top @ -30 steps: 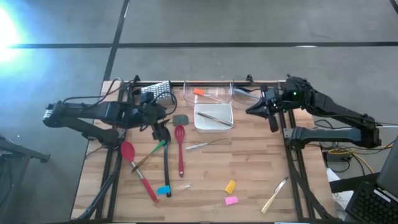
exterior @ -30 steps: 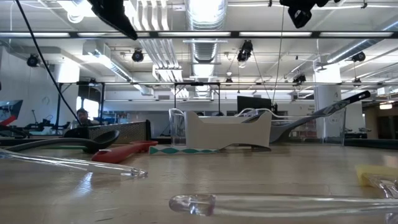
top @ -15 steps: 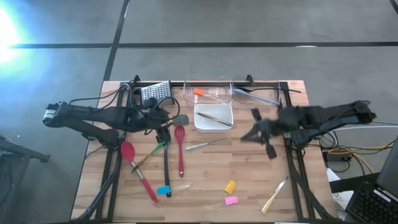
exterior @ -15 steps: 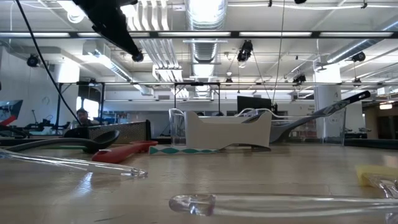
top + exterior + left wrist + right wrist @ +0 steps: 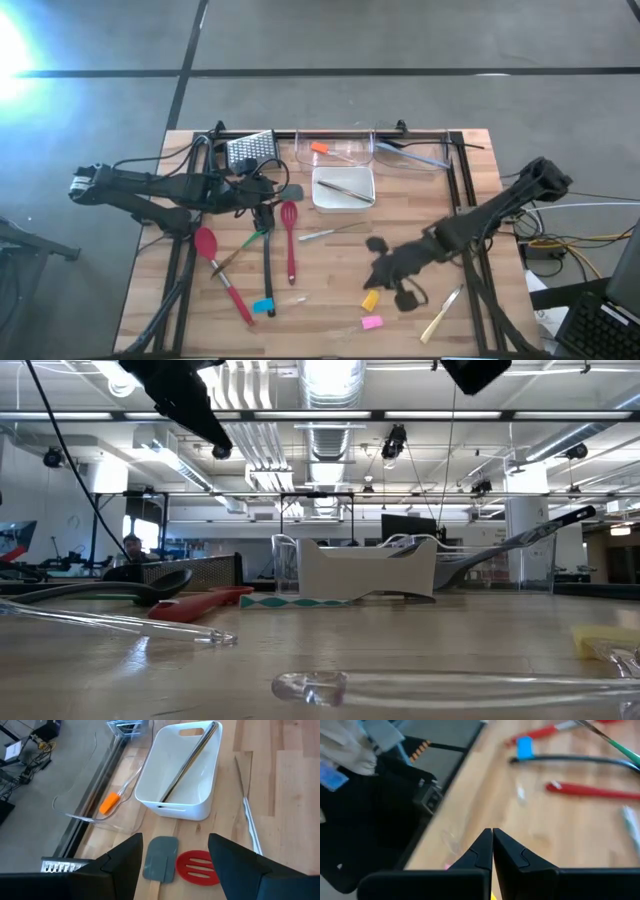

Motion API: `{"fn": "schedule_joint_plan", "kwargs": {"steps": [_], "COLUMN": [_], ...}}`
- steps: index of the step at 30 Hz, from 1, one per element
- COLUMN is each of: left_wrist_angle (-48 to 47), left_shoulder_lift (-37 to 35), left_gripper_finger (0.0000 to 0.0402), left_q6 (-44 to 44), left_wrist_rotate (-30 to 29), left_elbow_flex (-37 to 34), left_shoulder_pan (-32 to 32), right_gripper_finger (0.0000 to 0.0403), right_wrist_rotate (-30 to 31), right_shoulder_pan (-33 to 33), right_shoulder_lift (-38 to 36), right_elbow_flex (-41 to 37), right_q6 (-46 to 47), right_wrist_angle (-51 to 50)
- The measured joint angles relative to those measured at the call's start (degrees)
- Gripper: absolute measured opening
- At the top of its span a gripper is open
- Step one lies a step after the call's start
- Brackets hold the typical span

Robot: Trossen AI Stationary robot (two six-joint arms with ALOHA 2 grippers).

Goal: Pick & Place Kitchen Items
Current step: Put the blue spatula into the left transparent bin

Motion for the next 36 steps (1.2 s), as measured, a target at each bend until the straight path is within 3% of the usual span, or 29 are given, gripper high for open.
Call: {"fn": "schedule_joint_plan", "kwargs": {"steps": [9, 13, 18, 21, 25, 29, 36], "left_wrist_angle": [-1.04, -4.66, -5.54, -5.50, -3.59, -0.74, 9.48], "left_shoulder_lift": [-0.44, -1.99, -4.70, -5.02, -2.91, 1.80, 12.59], "left_gripper_finger": [0.0232, 0.0232, 0.0232, 0.0232, 0.0232, 0.0232, 0.0232], "left_q6": [-3.62, -7.30, -10.51, -13.04, -15.76, -18.65, -23.47], "left_wrist_rotate": [1.89, 2.40, 4.70, 8.32, 11.67, 9.97, 4.62], "left_elbow_flex": [-0.02, -0.02, -0.02, -0.02, -0.02, -0.04, -0.04], "left_shoulder_pan": [-0.02, -0.79, -2.55, -5.03, -11.80, -21.54, -33.80], "right_gripper_finger": [0.0008, 0.0008, 0.0008, 0.0008, 0.0008, 0.0008, 0.0008], "right_wrist_rotate": [10.31, 10.50, 10.76, 15.03, 25.76, 33.76, 37.14], "right_shoulder_pan": [3.67, 2.73, 2.08, 2.67, 4.92, 6.77, 7.06], "right_shoulder_lift": [14.25, 22.82, 28.69, 27.78, 22.21, 14.70, 3.26], "right_elbow_flex": [10.82, 18.34, 27.85, 30.34, 28.47, 23.08, 12.26], "right_q6": [-3.51, -5.01, -4.41, -0.29, 8.14, 17.25, 27.74], "right_wrist_angle": [4.86, 4.61, -7.64, -18.05, -27.59, -29.79, -29.67]}}
